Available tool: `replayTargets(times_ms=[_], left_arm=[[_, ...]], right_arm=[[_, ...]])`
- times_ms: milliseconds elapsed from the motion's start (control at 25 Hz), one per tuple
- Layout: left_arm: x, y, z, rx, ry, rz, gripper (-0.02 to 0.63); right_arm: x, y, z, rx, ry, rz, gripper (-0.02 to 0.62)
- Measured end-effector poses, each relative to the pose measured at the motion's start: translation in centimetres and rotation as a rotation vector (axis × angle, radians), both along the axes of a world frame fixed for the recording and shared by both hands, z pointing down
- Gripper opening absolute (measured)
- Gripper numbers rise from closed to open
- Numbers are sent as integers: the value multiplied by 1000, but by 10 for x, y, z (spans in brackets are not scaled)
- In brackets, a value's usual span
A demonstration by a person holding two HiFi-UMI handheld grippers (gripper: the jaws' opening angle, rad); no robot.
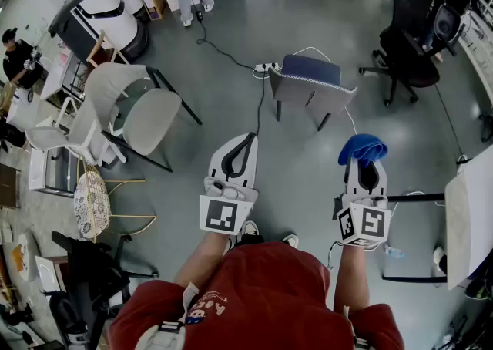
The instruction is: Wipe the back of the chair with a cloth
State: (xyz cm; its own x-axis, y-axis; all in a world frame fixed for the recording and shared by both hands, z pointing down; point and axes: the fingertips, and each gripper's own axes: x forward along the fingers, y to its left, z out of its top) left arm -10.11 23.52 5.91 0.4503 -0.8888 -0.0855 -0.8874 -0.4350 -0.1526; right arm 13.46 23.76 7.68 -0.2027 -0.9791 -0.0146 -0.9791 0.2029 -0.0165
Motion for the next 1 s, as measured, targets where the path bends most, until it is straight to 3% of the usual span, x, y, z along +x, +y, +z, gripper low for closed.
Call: replayTargets(times_ms=[680, 1000], left_arm=[[-39, -17, 21, -42, -3, 75, 14], [-18, -38, 55, -56, -27, 123, 14]], right_arm=[[-48, -6, 22, -52, -1, 57, 60], [-39, -20, 64, -121, -38, 92, 60]])
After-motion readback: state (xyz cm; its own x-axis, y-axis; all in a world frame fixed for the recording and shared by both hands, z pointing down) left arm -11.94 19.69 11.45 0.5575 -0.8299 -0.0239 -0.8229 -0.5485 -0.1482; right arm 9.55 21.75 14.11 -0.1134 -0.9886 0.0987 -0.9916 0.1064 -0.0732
